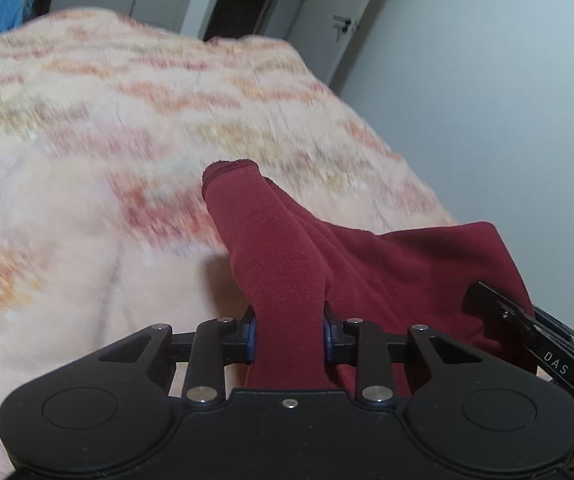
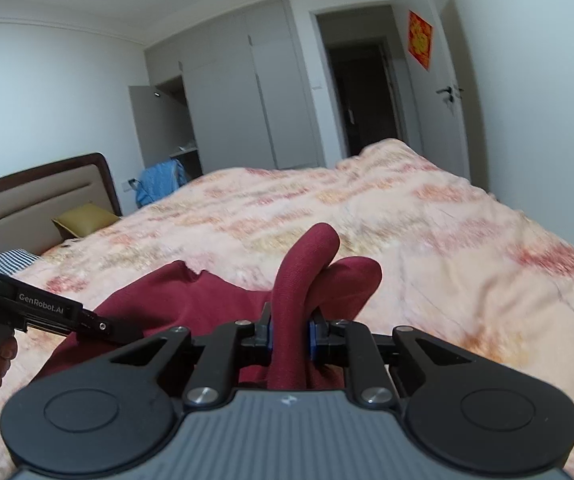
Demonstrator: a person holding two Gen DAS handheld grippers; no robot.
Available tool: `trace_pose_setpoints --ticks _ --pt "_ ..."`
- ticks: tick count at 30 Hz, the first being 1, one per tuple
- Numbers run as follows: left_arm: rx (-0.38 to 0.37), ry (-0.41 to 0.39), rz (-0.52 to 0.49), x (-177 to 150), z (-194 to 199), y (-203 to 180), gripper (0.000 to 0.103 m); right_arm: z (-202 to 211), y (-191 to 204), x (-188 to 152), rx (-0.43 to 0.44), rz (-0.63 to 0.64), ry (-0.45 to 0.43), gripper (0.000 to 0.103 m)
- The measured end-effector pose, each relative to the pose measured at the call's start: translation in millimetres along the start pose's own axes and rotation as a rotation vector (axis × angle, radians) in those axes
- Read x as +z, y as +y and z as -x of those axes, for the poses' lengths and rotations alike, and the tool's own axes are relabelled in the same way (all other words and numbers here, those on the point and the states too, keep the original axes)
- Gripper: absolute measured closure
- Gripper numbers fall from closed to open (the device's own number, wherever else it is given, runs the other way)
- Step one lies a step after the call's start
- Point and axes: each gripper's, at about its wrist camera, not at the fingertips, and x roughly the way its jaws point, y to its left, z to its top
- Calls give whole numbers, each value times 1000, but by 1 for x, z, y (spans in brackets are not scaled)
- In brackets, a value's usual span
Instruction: Fold small clothes
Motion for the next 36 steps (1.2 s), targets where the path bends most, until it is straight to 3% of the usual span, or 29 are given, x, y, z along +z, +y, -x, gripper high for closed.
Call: trace_pose_setpoints --ticks 6,11,17,20,22,25,30,31,33,36 --pt "123 -109 -1 21 40 31 72 -40 35 18 106 -23 -34 86" --pt "224 -110 44 23 51 64 72 -86 69 23 180 -32 -18 86" --pt "282 -4 109 -6 24 95 69 -128 81 1 115 -34 147 85" --pt "301 1 124 -17 22 103 64 -135 71 -8 62 -55 187 82" --pt "293 -1 133 -18 24 105 63 -134 65 -13 51 -70 210 74" --pt "296 0 133 -17 25 103 60 -130 62 -16 49 -70 222 72" --pt "322 20 133 -17 24 97 37 -121 67 -10 44 -41 205 66" --pt "329 18 128 -17 26 95 34 -120 68 -9 41 -30 201 60" --pt "350 9 119 -18 31 91 18 -113 72 -7 39 -8 188 50" --pt "398 -38 96 -20 48 83 10 -106 79 -6 21 28 196 37"
